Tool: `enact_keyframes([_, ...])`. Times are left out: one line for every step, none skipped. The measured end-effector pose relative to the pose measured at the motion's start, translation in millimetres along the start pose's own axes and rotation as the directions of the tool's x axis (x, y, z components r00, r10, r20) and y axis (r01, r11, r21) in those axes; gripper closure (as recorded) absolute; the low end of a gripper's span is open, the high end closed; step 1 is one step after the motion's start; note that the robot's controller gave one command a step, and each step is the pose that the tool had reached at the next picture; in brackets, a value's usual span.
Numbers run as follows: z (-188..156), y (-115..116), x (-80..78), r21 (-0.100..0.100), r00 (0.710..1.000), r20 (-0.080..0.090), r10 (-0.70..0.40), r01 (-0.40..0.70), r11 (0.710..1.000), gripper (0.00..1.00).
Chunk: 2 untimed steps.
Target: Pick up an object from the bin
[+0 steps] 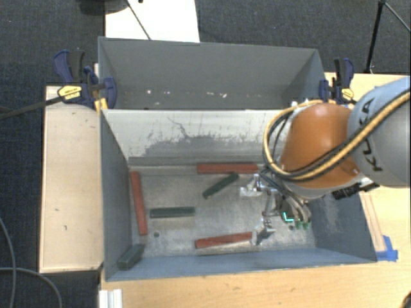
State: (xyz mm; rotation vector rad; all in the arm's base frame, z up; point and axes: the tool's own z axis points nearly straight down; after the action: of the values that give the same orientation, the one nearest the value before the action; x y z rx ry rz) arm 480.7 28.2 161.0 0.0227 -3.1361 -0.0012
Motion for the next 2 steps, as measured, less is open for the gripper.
enact_keyframes([-3,0,-1.9,0.000,1.000,0.007,0.001,-0.001,1.000,0.00])
enact_keyframes([83,1,-10.2,-0.002,0.999,-0.002,0.034,-0.034,0.999,1.00])
